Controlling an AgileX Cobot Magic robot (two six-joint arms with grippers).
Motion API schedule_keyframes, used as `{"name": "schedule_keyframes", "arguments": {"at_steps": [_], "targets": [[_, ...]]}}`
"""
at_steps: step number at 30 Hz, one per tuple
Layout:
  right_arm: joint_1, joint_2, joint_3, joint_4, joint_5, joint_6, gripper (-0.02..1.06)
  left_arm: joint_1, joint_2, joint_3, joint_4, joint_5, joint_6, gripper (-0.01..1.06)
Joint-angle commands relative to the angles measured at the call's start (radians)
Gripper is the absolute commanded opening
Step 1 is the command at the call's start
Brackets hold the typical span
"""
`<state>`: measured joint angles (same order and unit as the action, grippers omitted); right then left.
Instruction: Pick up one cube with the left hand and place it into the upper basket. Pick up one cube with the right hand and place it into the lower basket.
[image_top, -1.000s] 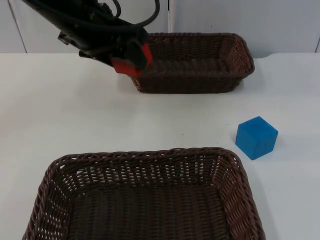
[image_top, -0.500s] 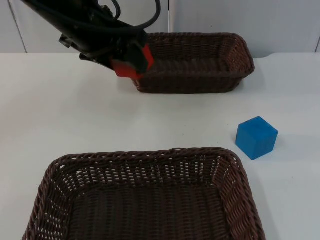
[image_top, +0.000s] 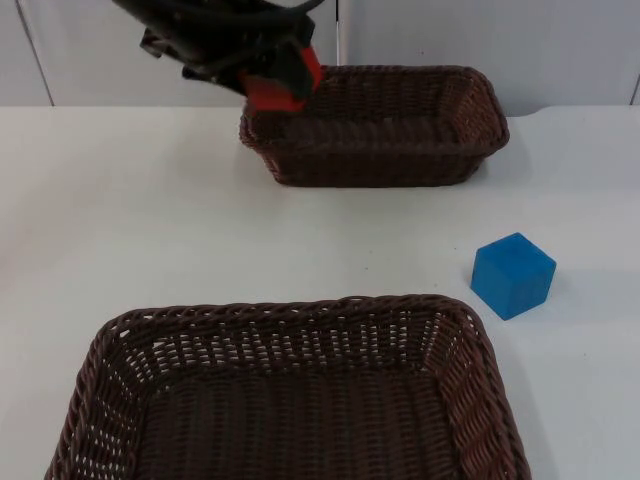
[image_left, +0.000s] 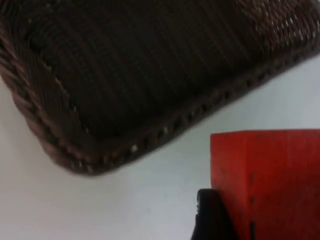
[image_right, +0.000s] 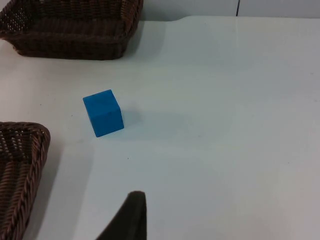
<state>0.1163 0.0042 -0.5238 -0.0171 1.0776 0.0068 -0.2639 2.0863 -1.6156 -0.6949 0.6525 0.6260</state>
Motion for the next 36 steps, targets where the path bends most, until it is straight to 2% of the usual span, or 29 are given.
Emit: {"name": "schedule_keyframes", "arguments": {"at_steps": [1,9,19,25,29,36], "targets": [[-0.002,-0.004,0.008,-0.005,0.002,0.000,1.05,-0.002,0.035,-0.058,0.008,0.011,-0.034,0.00],[-0.002,-0.004,0.008,-0.005,0.002,0.000,1.05,-0.004,0.237,-0.354,0.007,0.023,-0.092,0.00],[-0.002,-0.004,0.008,-0.005,0.002,0.000,1.05,-0.006,0.432,-0.589,-0.007,-0.023,-0.141,0.00],[-0.002,-0.004,0.008,-0.005,0.002,0.000,1.05,-0.028,0.511,-0.634,-0.026,-0.087,-0.108,0.00],[-0.002,-0.004,0.008,-0.005,0.002,0.000,1.05,-0.052,0.534,-0.634,-0.021,-0.163,-0.093,0.00],[-0.002,-0.004,0.008,-0.005,0.002,0.000,1.05,-0.061,0.554,-0.634,-0.017,-0.192,-0.081,0.00]]}}
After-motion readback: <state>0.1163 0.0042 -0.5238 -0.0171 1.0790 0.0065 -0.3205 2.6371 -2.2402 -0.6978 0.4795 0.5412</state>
